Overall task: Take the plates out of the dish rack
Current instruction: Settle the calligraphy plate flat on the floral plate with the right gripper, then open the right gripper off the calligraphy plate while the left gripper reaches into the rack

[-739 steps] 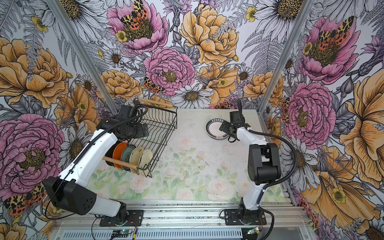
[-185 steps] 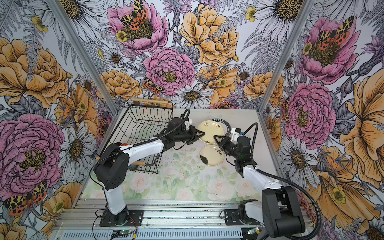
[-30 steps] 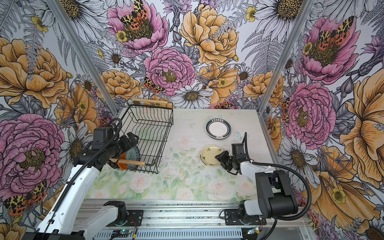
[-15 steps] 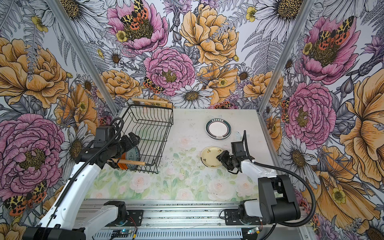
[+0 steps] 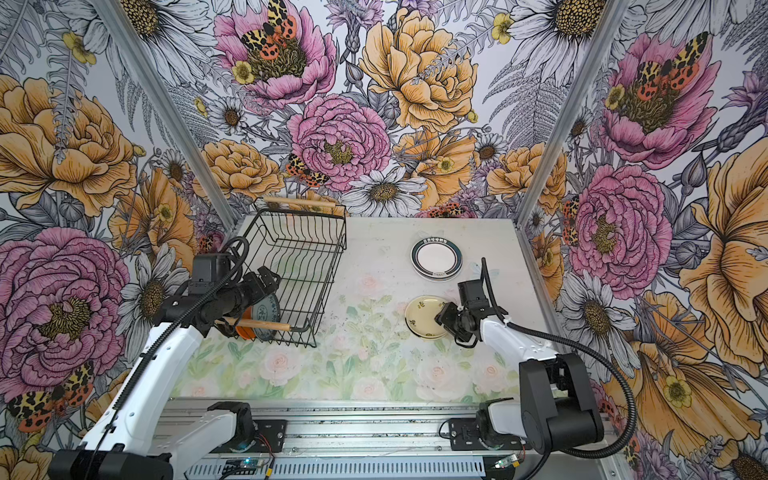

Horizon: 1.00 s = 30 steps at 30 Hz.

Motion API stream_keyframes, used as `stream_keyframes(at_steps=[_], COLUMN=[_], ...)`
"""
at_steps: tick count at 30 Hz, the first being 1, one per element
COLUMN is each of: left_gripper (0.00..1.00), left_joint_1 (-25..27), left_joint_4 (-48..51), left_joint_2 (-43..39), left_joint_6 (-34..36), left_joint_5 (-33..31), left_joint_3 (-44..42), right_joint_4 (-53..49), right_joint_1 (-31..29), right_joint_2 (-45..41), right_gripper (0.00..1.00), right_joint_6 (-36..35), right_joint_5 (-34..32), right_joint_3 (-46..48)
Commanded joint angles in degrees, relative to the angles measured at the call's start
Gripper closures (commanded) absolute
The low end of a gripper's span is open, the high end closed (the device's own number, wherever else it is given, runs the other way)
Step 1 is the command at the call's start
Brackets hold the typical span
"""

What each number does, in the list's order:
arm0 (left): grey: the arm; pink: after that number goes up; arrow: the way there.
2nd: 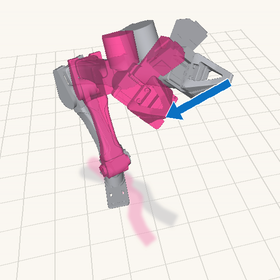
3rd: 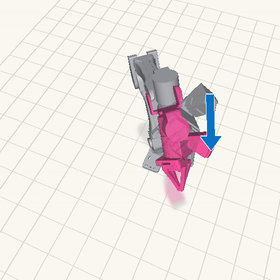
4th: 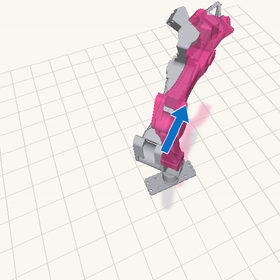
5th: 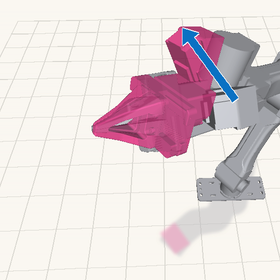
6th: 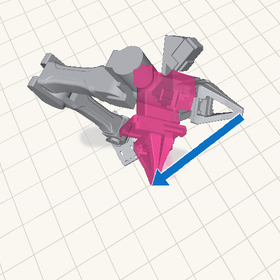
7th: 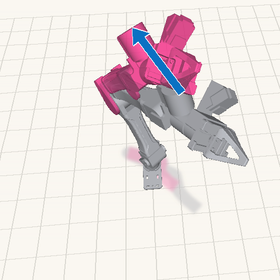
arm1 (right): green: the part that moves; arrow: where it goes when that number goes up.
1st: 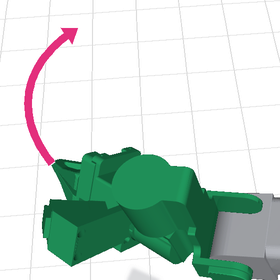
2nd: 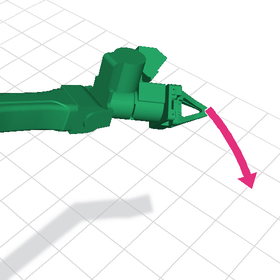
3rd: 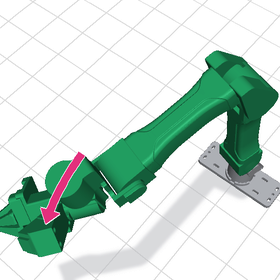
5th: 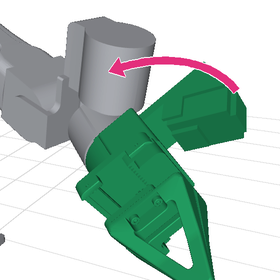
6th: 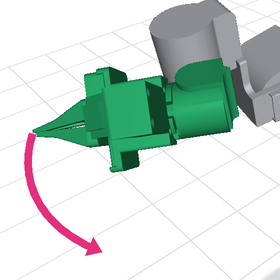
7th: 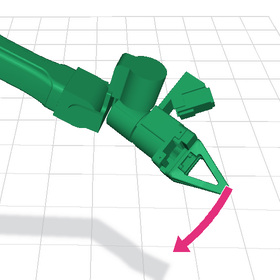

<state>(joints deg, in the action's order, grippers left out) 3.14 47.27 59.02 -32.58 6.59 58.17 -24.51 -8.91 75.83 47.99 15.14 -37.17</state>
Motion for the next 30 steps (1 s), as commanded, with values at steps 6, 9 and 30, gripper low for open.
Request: stream_keyframes(at_steps=[6, 9, 30], left_gripper=[0.01, 0.01, 0.01], left_joint_1=[-0.91, -1.05, -3.05], left_joint_4=[-0.95, -0.95, 3.22], left_joint_2=[-0.2, 0.03, 2.14], left_joint_6=[1.52, 1.51, 3.9], left_joint_5=[1.29, 1.24, -0.06], left_joint_3=[-0.69, -0.6, 0.44], right_joint_4=[-6.09, -7.18, -9.46], right_joint_1=[-1.33, -1.36, -5.06], right_joint_2=[-0.31, -1.32, 6.56], right_gripper=[0.41, 0.35, 0.32], right_joint_6=[-3.39, -4.02, -6.61], right_joint_5=[-4.97, -5.72, -11.68], right_joint_3=[-3.85, -4.14, -8.68])
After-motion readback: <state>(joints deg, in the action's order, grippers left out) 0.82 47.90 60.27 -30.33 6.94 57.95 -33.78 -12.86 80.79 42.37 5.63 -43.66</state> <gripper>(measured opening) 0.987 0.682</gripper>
